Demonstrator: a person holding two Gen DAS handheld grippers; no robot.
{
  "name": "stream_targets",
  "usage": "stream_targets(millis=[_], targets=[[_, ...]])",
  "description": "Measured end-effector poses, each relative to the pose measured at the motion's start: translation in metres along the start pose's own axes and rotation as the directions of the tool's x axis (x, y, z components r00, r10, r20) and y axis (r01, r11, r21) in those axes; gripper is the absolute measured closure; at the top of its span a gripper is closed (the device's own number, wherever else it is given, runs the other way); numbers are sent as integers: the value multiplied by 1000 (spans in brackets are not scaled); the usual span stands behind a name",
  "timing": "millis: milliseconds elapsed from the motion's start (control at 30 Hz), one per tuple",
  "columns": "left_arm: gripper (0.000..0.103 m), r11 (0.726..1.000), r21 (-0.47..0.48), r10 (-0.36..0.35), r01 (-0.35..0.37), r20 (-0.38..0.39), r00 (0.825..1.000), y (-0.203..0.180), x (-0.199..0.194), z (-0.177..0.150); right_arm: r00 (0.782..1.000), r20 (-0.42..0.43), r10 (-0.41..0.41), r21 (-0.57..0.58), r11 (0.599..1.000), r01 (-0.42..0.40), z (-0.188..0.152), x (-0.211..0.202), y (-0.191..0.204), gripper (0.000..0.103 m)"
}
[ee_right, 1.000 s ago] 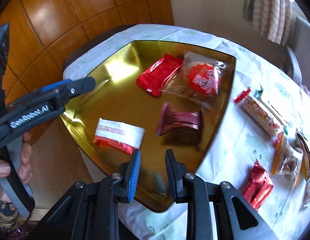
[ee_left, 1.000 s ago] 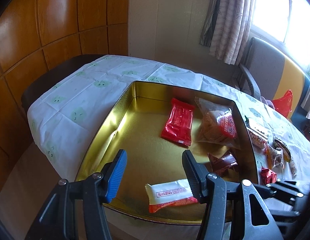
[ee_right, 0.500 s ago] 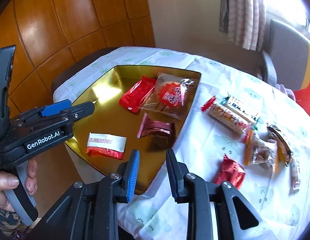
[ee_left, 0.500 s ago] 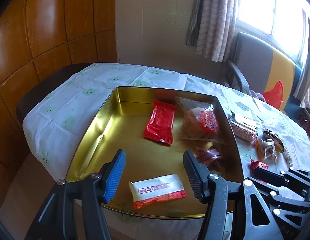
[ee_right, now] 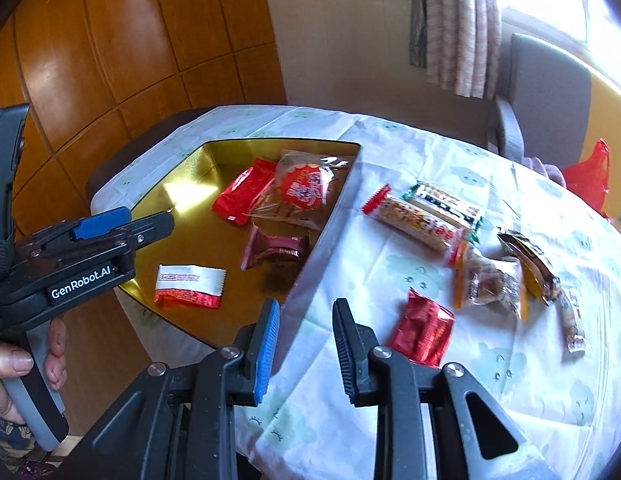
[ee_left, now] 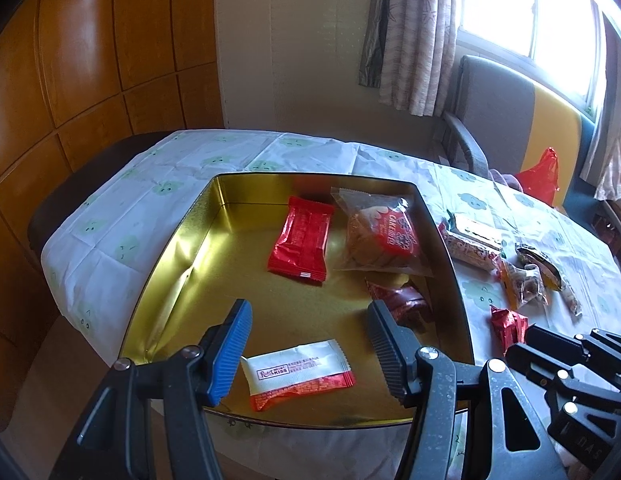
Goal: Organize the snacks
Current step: 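Move the right tool back over the remaining snacks, open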
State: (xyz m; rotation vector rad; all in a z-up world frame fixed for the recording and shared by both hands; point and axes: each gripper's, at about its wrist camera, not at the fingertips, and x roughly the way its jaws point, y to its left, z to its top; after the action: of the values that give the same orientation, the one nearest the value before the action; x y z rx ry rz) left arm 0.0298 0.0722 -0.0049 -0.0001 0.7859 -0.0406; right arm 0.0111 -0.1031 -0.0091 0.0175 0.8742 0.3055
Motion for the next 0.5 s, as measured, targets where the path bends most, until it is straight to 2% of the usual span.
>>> stream_targets(millis=[500], targets=[[42,998,57,-10,11,-14,1000,-20,0,-2,998,3,-56,132,990,55,-22,-14,-49,75]])
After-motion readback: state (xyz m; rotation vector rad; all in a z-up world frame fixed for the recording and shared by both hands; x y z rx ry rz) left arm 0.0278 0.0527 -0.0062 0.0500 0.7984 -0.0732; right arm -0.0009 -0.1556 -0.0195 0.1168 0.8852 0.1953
